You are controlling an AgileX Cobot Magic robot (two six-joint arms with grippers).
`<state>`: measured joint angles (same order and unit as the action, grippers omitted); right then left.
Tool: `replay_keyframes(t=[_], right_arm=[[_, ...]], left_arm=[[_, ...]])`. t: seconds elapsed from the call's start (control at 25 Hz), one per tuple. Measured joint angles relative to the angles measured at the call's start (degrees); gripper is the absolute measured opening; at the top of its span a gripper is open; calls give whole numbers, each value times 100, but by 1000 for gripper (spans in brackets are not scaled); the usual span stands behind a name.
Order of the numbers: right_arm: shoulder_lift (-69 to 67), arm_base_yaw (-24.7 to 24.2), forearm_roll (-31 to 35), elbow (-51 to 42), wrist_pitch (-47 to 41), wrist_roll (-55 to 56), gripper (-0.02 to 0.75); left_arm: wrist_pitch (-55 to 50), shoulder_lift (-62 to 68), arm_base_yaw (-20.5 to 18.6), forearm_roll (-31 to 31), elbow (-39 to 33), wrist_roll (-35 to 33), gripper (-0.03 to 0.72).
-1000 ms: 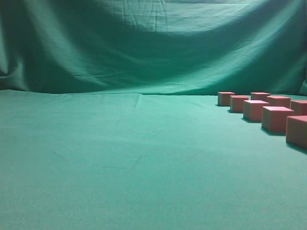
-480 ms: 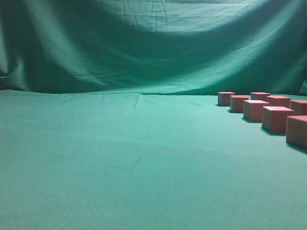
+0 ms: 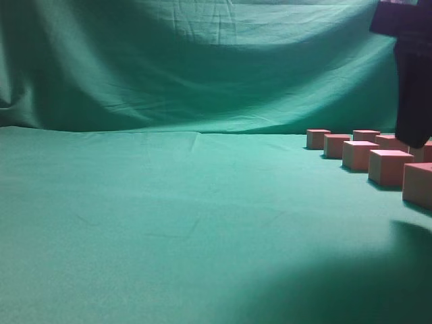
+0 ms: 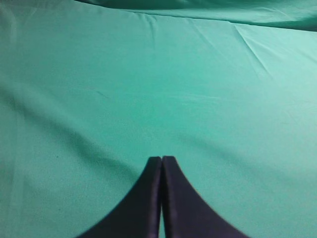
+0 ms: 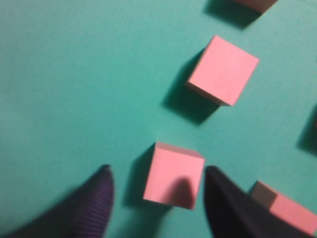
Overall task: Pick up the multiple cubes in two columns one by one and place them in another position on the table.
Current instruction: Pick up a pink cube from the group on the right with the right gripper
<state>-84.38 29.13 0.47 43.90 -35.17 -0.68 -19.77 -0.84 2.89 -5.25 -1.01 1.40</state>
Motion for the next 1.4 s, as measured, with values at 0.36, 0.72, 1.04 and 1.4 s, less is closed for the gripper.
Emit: replay_keyframes(t=[0.36,0.72,1.04,1.4], right_arm=[[-476,0,-32,0,272,-21,518],[-854,0,-76,0,514,-21,376],[-854,0,-91,355,35,-21,260],[-924,455,162,2614,-1834,-441,260]], left_arm=[[0,0,0,0,0,0,0],[0,0,0,0,0,0,0],[0,0,0,0,0,0,0],[0,0,0,0,0,0,0]])
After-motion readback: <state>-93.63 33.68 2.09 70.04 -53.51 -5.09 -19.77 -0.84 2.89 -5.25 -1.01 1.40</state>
